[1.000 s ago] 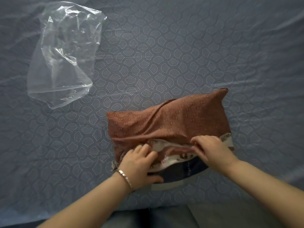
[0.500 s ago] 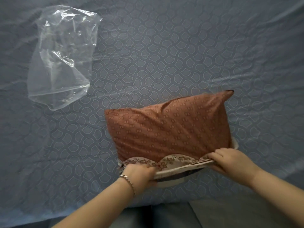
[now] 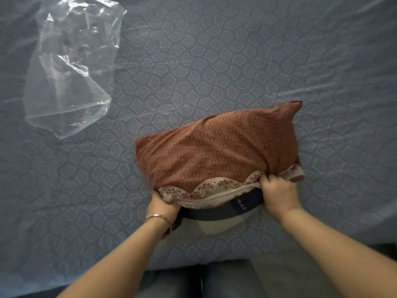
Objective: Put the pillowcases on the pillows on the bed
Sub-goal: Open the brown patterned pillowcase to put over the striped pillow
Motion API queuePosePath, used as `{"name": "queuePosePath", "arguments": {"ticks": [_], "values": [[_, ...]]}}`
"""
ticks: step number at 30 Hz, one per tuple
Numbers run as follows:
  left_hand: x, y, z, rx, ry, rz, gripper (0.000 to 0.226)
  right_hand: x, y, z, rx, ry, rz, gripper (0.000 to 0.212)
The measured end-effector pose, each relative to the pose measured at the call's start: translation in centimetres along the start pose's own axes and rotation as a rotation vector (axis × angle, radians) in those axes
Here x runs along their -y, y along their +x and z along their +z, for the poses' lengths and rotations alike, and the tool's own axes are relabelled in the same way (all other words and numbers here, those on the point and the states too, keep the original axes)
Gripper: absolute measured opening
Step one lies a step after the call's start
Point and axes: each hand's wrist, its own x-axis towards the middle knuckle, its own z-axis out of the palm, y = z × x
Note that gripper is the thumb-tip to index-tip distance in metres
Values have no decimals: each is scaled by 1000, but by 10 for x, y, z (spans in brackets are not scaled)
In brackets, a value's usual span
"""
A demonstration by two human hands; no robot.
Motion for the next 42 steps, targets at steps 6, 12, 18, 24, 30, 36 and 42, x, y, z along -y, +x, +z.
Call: {"name": "queuePosePath", "arguments": {"ticks": [6, 12, 18, 24, 30, 36, 42], "values": [[-36, -29, -77, 307, 121, 44, 47, -1, -23, -117, 139, 101, -190, 16], [-84, -37, -178, 599, 267, -56, 58, -1, -40, -219, 542, 313, -144, 16], [-114, -30, -184, 321, -358, -22, 22, -7, 15, -185, 134, 473, 108, 32], [-67, -5, -102, -31, 207, 623, 51, 61, 22, -100, -55, 433, 60, 58], [-74, 10, -70, 49, 1087, 1025, 91, 92, 24, -69, 103, 234, -65, 103], [-115, 5, -65, 506, 1106, 756, 20, 95, 32, -91, 203, 387, -322, 13], [-131, -9, -87, 755, 1461, 537, 44, 70, 4, -107, 872, 707, -243, 38]]}}
